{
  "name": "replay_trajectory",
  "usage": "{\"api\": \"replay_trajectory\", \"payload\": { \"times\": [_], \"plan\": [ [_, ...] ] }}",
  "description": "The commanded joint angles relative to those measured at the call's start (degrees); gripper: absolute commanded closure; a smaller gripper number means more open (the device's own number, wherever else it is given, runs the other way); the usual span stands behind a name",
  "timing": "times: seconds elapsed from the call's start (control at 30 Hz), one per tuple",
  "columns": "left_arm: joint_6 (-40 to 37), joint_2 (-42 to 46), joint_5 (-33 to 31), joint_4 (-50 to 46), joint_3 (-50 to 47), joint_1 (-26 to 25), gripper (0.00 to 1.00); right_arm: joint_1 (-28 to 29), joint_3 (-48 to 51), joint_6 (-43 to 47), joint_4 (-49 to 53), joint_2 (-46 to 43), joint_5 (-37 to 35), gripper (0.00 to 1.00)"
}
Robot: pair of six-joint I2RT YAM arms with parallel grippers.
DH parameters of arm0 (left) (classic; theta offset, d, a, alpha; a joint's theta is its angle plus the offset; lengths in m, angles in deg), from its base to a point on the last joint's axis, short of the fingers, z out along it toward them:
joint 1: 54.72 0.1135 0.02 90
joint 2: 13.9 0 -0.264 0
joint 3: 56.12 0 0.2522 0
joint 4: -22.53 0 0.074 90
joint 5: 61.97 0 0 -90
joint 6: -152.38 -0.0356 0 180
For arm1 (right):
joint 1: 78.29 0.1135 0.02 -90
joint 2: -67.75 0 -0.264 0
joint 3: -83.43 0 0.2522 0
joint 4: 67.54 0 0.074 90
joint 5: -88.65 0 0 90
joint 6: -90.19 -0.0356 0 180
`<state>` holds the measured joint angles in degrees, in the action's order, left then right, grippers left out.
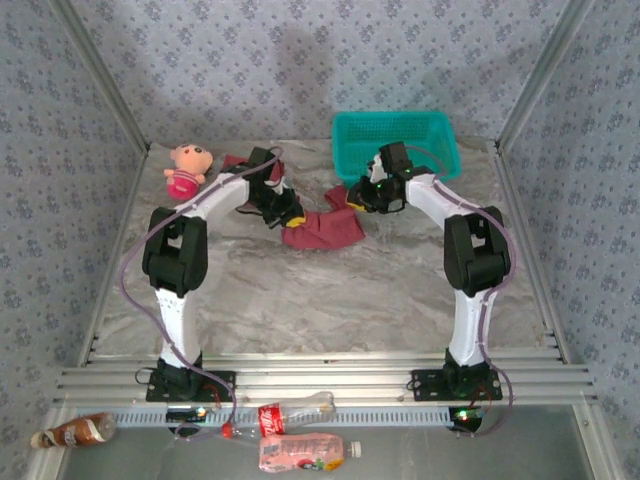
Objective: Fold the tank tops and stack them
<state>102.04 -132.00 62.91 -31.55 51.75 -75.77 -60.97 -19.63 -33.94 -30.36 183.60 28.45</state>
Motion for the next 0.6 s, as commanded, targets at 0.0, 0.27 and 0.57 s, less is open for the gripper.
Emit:
{"api": "replay_trajectory", "payload": {
  "times": [0.0,0.27,0.57],
  "plan": [
    [0.11,-2.09,-1.46,0.19,1.52,1.05,0.92,0.5,0.32,-0.05,-8.16,0.25,-3.32,0.79],
    [2.01,-6.04,-2.8,2.31,5.08,3.24,0.91,0.48,8.41,11.85,-12.95,-7.47,-5.67,0.61],
    [-0.47,-9.33,-3.66,-1.61,10.48,4.09,0.84,4.57,27.07,33.83,-22.26,-16.81,-5.65,0.41]
  ]
}}
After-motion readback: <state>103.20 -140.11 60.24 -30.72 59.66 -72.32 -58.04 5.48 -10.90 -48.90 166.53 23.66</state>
